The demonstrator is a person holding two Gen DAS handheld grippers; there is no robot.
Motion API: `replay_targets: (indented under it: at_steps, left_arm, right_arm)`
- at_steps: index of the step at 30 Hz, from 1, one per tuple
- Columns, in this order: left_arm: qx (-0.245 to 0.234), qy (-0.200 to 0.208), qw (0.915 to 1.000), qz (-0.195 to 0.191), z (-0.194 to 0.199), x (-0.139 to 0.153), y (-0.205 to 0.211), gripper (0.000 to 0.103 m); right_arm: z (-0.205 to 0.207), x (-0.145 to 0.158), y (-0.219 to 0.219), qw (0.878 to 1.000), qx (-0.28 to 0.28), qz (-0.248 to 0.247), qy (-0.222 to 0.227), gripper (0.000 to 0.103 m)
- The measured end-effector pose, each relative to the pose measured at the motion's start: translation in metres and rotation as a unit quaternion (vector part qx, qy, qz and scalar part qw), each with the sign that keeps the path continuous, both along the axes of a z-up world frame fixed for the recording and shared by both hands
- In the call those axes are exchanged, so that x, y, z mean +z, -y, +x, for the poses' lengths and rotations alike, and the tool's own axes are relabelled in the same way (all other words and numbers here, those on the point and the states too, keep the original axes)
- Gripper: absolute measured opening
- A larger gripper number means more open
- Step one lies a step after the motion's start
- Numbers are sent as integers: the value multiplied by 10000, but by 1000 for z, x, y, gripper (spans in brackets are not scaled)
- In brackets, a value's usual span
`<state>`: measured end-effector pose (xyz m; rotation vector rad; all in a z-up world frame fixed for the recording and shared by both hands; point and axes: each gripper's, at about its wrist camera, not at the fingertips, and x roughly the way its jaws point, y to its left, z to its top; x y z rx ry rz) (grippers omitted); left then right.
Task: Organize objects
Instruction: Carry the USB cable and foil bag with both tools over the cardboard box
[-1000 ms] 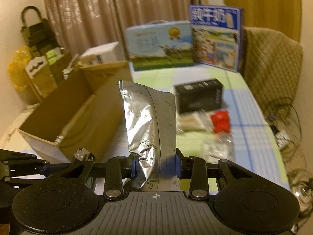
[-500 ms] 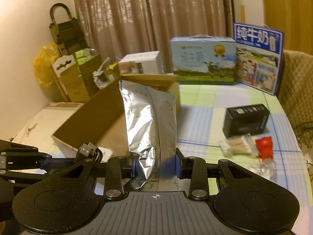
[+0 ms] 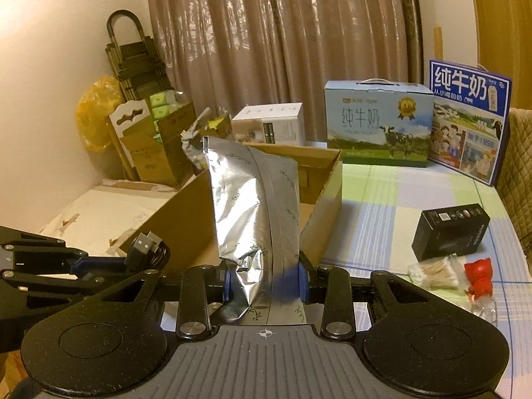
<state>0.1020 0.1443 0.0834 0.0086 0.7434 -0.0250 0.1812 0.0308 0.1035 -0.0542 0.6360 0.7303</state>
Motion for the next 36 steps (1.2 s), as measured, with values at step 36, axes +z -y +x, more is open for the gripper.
replay_targets:
  at_steps: [36]
  left_arm:
    - [450,78,9989,57,80,-6,-68,15]
  right_arm:
    - [59,-8,-54,9995,-218,117,-203,32]
